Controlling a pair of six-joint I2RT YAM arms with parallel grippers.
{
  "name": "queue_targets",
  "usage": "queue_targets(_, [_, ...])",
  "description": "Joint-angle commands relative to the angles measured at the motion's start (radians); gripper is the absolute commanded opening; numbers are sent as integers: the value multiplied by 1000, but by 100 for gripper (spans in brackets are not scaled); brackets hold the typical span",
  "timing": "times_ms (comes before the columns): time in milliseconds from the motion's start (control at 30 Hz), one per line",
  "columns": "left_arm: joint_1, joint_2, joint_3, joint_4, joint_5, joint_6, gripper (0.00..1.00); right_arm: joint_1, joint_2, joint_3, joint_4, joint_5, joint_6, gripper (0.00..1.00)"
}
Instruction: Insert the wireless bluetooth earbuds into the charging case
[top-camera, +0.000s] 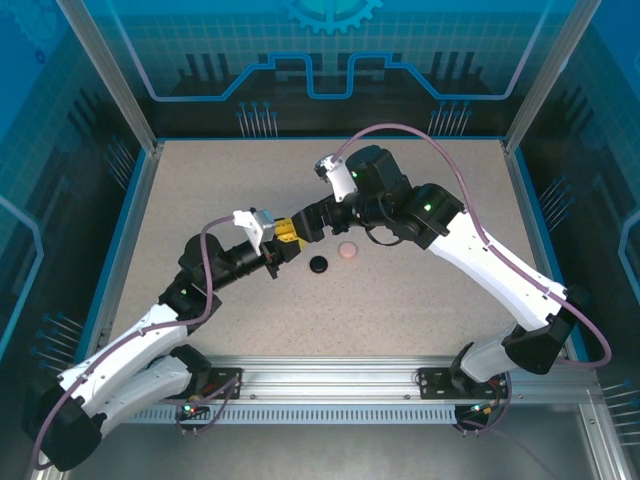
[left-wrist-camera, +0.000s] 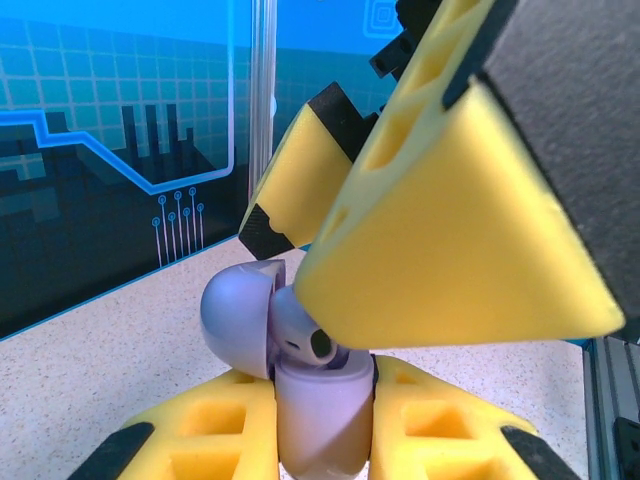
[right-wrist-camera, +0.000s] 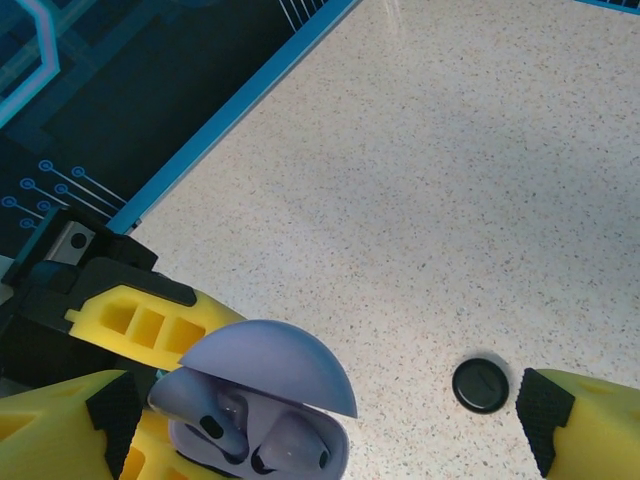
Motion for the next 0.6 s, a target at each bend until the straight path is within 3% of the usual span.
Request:
queue_targets(0, [-9, -1, 20, 25, -1, 19, 0, 1, 2, 25, -39, 29, 9, 100])
queue_targets(300, [-10, 3, 19, 33, -1, 19, 0, -3, -17, 21, -40, 34, 9, 100])
queue_targets(567, [-10, 2, 12, 45, 0, 17, 0, -48, -77, -23, 29, -107, 28, 100])
